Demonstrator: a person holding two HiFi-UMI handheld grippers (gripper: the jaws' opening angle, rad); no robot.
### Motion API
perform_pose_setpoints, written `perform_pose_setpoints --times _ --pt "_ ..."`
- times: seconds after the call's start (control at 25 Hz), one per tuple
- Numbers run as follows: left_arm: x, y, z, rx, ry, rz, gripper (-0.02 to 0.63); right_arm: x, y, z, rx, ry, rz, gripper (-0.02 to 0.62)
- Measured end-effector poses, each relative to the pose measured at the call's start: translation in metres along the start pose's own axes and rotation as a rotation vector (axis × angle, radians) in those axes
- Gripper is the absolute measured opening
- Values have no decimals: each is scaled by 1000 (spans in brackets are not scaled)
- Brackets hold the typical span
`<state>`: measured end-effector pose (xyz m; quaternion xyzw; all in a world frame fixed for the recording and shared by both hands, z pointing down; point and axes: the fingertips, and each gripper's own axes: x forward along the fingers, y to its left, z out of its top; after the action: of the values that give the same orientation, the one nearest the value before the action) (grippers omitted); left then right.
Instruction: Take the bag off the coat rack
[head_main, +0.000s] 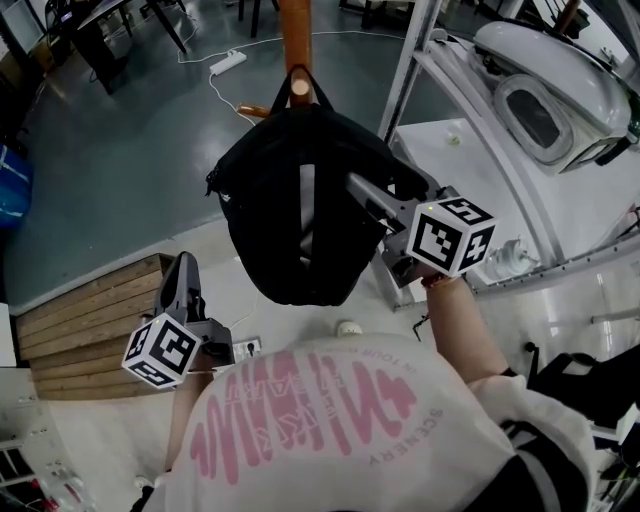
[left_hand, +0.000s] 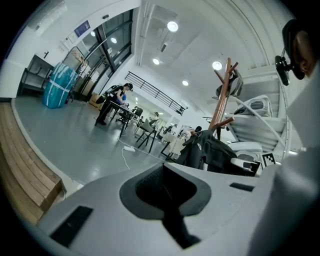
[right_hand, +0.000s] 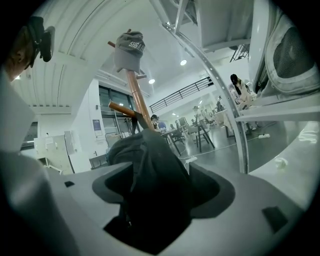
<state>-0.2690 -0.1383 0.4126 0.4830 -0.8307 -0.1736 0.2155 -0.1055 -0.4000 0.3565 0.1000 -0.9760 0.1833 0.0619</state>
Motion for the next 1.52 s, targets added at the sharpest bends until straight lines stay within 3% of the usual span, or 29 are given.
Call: perform_pose_setpoints --times 0.48,0.76,1.12,1.52 --pt "-5 10 3 -7 -12 39 5 14 -6 -8 -37 41 -18 350" --pt "6 10 4 2 -17 46 5 16 -17 -11 -57 92 -72 251" --pt "20 4 3 -9 -5 19 5 19 -22 -12 -95 120 -101 214" --pt "19 -14 19 -34 -102 -82 5 23 -24 -18 -113 162 -125 170"
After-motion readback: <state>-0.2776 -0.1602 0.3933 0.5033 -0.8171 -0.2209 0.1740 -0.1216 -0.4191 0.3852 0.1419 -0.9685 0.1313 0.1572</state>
